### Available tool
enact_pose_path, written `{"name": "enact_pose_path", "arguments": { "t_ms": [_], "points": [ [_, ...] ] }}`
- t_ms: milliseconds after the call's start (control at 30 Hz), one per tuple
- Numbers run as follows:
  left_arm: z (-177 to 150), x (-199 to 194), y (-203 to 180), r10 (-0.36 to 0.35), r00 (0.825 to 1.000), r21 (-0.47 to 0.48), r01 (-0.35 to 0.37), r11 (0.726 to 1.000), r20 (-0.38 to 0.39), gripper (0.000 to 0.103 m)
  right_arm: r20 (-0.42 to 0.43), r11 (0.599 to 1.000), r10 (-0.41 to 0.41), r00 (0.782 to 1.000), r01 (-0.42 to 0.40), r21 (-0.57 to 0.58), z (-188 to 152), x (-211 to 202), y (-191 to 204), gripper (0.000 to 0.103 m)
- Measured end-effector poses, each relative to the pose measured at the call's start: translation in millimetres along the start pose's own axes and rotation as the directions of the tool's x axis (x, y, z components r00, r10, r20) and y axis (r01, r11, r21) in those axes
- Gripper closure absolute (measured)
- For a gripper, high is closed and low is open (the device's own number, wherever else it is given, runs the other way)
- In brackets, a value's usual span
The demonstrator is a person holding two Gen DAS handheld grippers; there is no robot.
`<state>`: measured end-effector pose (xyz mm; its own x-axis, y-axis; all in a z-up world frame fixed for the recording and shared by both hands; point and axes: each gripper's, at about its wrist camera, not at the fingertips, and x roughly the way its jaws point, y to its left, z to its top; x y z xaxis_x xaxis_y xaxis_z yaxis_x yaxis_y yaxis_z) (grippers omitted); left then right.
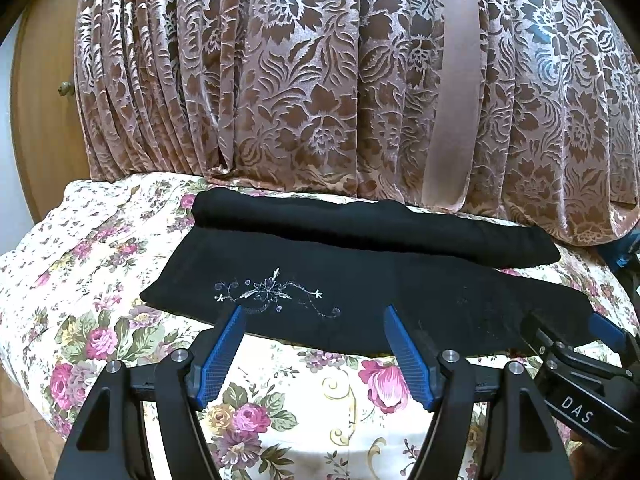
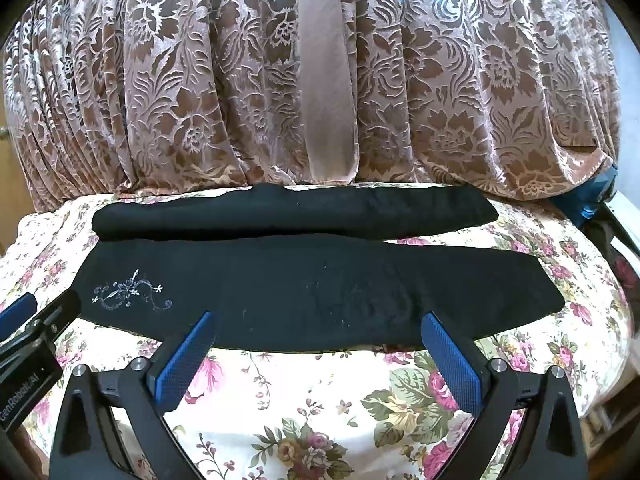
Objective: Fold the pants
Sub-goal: 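Position both grippers open at the waistband edge of the black pants, then grasp the pants waistband with both grippers and lift it off the bed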
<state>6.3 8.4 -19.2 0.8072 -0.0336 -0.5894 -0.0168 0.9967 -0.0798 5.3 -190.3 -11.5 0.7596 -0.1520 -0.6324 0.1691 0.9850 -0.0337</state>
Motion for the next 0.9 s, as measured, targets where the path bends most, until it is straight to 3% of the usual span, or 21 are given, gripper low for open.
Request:
{"name": "enact_pose_path", "arguments": {
  "t_ms": [900],
  "points": [
    [0.7,2.4,2.1,0.0,1.0,-0.012,0.0,1.0,-0.014,0.03,-0.004,1.0,-0.003,1.0,0.003,-0.005,-5.7,1.5,-5.6,0.0]
  ]
}}
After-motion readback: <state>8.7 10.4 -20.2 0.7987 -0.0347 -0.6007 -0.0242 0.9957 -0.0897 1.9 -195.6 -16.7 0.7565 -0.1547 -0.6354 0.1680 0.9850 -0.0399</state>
